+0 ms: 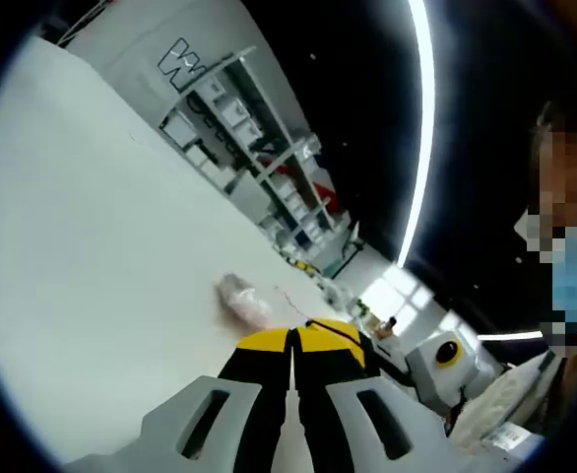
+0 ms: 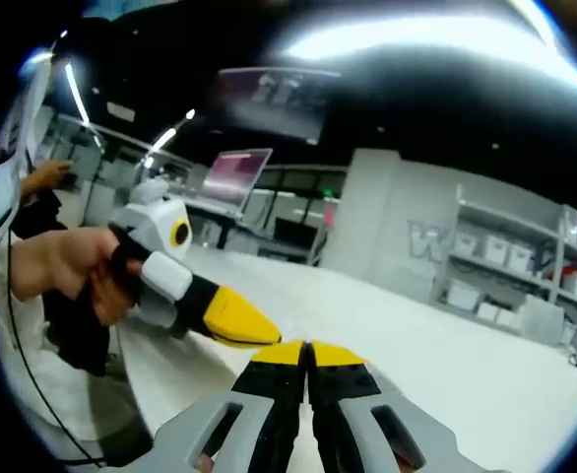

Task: Open the resealable bag by pulling the two sides of the seal apart until the entire bag opening is separated and visibly accessible.

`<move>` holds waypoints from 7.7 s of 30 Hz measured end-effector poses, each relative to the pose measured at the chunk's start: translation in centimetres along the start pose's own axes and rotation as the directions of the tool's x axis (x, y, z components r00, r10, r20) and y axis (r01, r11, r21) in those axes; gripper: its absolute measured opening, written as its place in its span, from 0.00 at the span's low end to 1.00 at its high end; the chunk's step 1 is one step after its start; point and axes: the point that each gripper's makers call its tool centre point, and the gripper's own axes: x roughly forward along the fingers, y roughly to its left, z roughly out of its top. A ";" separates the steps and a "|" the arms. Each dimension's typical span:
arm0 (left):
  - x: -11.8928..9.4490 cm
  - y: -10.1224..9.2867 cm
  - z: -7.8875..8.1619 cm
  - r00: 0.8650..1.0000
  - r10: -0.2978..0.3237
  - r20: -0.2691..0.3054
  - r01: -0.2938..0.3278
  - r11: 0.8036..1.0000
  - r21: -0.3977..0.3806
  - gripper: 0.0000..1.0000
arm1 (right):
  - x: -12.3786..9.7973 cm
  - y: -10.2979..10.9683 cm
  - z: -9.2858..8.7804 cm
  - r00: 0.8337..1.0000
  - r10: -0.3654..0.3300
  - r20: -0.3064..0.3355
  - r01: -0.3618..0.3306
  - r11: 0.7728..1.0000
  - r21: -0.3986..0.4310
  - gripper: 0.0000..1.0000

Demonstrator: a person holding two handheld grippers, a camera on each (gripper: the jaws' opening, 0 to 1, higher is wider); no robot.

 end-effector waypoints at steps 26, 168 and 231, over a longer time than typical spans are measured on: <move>-0.1 0.2 -0.3 1.000 0.012 -0.013 -0.012 1.000 -0.001 0.09 | 0.0 1.3 0.6 0.999 0.038 0.034 -0.039 0.999 0.028 0.00; -0.3 0.3 0.0 0.999 0.032 0.017 -0.034 0.994 0.105 0.03 | 1.2 -0.7 0.2 0.995 0.001 -0.102 -0.021 0.981 -0.191 0.00; -4.9 -1.2 6.2 0.934 0.117 0.337 -0.332 0.633 0.699 0.99 | 0.6 -0.8 0.7 0.996 -0.040 -0.077 0.026 0.984 -0.174 0.00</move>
